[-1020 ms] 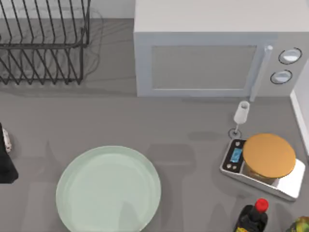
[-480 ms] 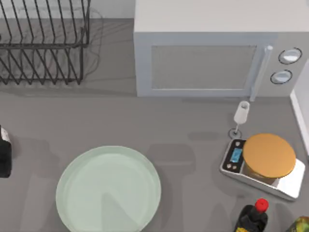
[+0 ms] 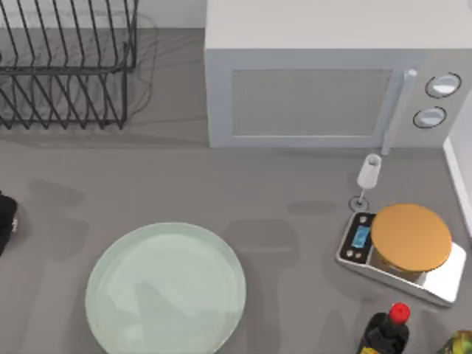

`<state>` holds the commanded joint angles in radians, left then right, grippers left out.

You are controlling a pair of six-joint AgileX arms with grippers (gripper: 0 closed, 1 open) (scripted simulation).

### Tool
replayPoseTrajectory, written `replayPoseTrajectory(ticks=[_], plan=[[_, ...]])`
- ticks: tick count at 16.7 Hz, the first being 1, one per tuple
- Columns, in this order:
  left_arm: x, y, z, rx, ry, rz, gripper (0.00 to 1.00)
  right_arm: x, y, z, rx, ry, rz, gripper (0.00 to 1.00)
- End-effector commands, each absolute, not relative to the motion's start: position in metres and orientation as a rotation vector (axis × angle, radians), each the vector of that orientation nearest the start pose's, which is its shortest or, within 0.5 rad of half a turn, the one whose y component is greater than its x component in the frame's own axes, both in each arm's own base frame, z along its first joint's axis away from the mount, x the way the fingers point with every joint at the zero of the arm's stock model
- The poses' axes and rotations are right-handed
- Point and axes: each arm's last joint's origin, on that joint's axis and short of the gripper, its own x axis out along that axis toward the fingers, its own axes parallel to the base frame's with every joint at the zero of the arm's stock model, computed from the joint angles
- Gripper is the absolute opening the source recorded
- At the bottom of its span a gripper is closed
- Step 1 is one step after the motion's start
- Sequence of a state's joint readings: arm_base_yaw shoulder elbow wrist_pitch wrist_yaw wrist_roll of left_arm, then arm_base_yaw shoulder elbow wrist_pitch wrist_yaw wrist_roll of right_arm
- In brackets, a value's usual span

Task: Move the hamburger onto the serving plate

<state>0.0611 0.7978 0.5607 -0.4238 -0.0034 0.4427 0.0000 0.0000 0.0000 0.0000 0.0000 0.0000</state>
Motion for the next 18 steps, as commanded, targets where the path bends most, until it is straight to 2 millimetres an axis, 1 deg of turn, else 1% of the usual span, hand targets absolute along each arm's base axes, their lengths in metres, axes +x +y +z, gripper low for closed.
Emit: replayPoseTrajectory(ticks=[6,9,13,18], plan=[[0.210,0.017,0.237,0.501,0.859,-0.182,1.00,0.106,-0.001,0.160,0.000,0.000,0.000,1.00],[0.231,0.021,0.237,0.550,0.952,-0.233,1.00,0.106,-0.001,0.160,0.000,0.000,0.000,1.00],[0.260,0.029,0.230,0.601,1.087,-0.312,1.00,0.106,-0.001,0.160,0.000,0.000,0.000,1.00],[0.295,0.039,0.213,0.649,1.247,-0.440,1.00,0.106,-0.001,0.160,0.000,0.000,0.000,1.00]])
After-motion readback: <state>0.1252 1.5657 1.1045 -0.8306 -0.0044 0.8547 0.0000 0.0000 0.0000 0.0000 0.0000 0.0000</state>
